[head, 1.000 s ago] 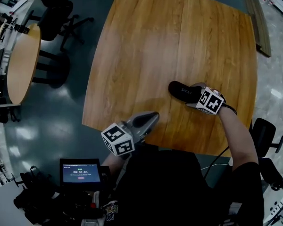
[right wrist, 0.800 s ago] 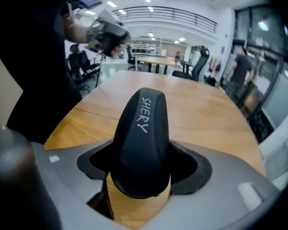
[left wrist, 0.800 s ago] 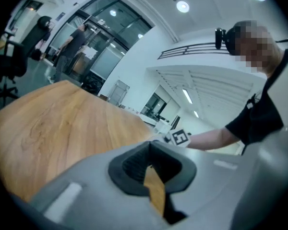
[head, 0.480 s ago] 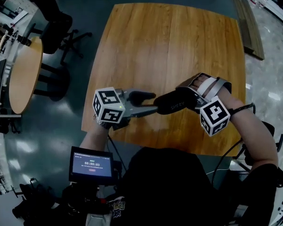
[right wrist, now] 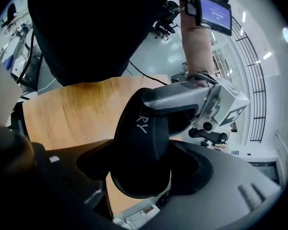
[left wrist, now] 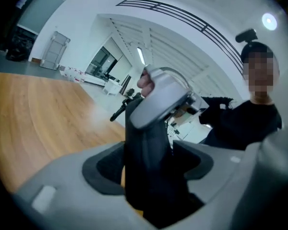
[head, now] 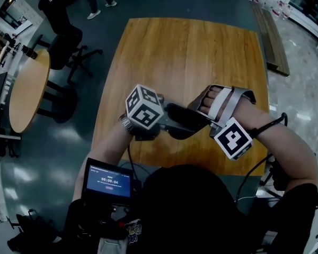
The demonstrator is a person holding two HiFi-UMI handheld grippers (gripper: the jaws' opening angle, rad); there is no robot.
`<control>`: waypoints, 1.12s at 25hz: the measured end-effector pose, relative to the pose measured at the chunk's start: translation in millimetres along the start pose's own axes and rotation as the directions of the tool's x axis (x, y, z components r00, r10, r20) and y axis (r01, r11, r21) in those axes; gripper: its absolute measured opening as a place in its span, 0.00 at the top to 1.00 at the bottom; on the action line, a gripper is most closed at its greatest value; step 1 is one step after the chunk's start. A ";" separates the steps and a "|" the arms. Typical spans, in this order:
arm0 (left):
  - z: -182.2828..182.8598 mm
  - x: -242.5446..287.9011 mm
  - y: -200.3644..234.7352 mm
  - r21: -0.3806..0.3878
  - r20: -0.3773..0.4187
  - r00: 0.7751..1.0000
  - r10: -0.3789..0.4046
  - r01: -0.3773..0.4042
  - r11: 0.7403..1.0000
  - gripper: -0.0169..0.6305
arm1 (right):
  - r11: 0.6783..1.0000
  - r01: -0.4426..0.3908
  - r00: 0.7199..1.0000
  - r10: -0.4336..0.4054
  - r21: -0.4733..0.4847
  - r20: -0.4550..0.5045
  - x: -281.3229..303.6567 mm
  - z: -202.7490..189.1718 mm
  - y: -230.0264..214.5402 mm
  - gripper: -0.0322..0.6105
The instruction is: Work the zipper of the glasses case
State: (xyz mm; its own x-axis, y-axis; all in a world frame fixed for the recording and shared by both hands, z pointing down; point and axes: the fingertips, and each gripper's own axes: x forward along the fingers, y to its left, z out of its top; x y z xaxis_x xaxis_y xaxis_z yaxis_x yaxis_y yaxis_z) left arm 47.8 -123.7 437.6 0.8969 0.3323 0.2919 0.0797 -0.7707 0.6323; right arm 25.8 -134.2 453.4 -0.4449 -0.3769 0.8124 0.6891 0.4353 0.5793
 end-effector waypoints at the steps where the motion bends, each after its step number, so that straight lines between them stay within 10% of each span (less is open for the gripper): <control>1: -1.5 0.2 -0.2 -0.014 0.010 1.000 0.001 0.000 1.000 0.50 | 1.000 0.000 1.000 0.000 0.007 0.004 0.7 2.9 -0.8 0.42; 8: 3.1 -33.5 -22.9 -0.072 0.308 0.949 -0.075 0.102 0.992 0.56 | 0.960 0.031 0.991 -0.066 0.277 0.118 -31.2 0.6 -9.5 0.29; 13: 14.2 -68.7 -60.5 0.045 0.403 0.882 -0.245 0.249 0.968 0.57 | 0.725 0.009 0.906 -0.297 0.689 0.300 -94.3 -25.3 -32.8 0.60; 15: 14.6 -73.3 -79.3 0.079 0.374 0.873 -0.314 0.307 0.948 0.57 | 0.674 -0.042 0.853 -0.360 0.737 0.378 -115.6 -22.8 -47.4 0.78; 18: 6.9 -71.6 -100.4 0.098 0.263 0.888 -0.378 0.365 0.926 0.57 | 0.604 -0.163 0.780 -0.404 0.780 0.477 -141.2 -8.3 -68.1 0.77; 24: -0.8 -68.7 -126.5 0.091 0.074 0.897 -0.437 0.430 0.898 0.57 | 0.676 -0.405 0.699 -0.205 0.615 0.685 -146.5 41.3 -69.6 0.73; 28: 3.9 -67.8 -142.1 0.084 0.032 0.874 -0.485 0.481 0.873 0.57 | 0.631 -0.523 0.593 -0.213 0.573 0.776 -154.7 53.1 -76.6 0.71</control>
State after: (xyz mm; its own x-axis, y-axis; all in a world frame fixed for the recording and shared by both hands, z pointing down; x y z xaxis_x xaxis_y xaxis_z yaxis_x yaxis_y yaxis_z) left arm -22.6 -38.9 325.2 0.7591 0.6468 -0.0744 0.5375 -0.5581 0.6322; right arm 11.4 -65.8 286.8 -0.8550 0.3182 0.4095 0.3398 0.9403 -0.0213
